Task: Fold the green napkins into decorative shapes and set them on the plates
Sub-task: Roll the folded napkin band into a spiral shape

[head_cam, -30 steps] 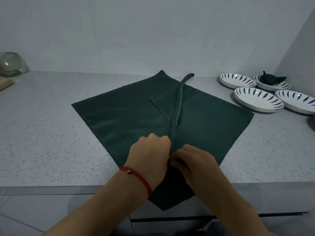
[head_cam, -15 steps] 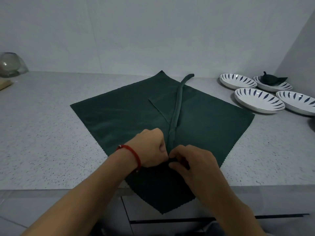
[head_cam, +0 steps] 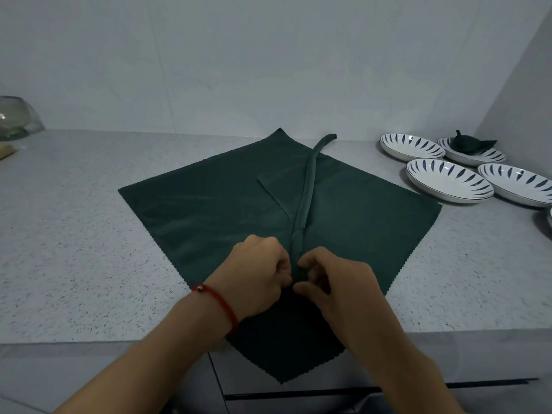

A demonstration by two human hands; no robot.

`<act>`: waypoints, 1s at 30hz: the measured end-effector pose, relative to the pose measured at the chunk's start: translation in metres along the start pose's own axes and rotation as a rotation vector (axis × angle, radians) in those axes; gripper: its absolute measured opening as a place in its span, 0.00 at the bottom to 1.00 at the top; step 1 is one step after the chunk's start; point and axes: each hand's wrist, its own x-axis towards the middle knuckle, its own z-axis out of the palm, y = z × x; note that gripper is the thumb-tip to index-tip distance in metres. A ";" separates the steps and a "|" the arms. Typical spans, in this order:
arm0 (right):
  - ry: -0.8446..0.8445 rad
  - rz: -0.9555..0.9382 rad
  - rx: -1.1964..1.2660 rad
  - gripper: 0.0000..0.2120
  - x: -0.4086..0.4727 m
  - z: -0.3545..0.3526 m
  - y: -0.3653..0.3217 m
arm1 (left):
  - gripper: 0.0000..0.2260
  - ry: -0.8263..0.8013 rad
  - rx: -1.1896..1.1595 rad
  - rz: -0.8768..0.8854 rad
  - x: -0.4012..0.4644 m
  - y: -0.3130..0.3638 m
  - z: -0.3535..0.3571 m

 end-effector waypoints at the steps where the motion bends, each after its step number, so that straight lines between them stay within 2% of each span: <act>1: 0.016 -0.026 -0.018 0.08 -0.002 0.002 -0.001 | 0.03 -0.032 -0.017 -0.013 0.004 -0.001 -0.004; 5: 0.038 -0.072 -0.069 0.04 0.002 0.006 0.004 | 0.07 -0.129 -0.064 -0.048 0.014 -0.004 -0.013; 9: 0.020 -0.099 -0.037 0.04 0.009 0.006 0.006 | 0.06 0.004 0.033 -0.001 0.005 0.001 -0.002; 12: -0.028 -0.073 -0.035 0.05 0.017 -0.001 0.008 | 0.02 0.050 0.010 0.025 0.002 0.002 0.003; 17: -0.057 -0.124 -0.087 0.10 0.015 -0.004 0.005 | 0.05 -0.016 -0.062 -0.015 0.011 -0.002 -0.004; 20: -0.010 -0.190 -0.105 0.07 0.013 0.002 0.008 | 0.07 -0.075 -0.108 -0.036 0.017 -0.006 -0.011; 22: -0.011 -0.201 -0.125 0.04 0.016 0.002 0.008 | 0.05 -0.043 -0.091 -0.058 0.016 -0.006 -0.009; 24: -0.019 -0.221 -0.129 0.07 0.020 0.002 0.009 | 0.05 0.023 -0.019 -0.059 0.011 -0.002 -0.003; 27: -0.089 -0.129 -0.078 0.06 0.028 -0.003 0.011 | 0.06 0.060 0.019 -0.038 0.005 0.001 0.004; 30: -0.063 -0.116 -0.064 0.05 0.029 -0.002 0.010 | 0.03 0.038 -0.006 -0.047 0.011 -0.003 0.000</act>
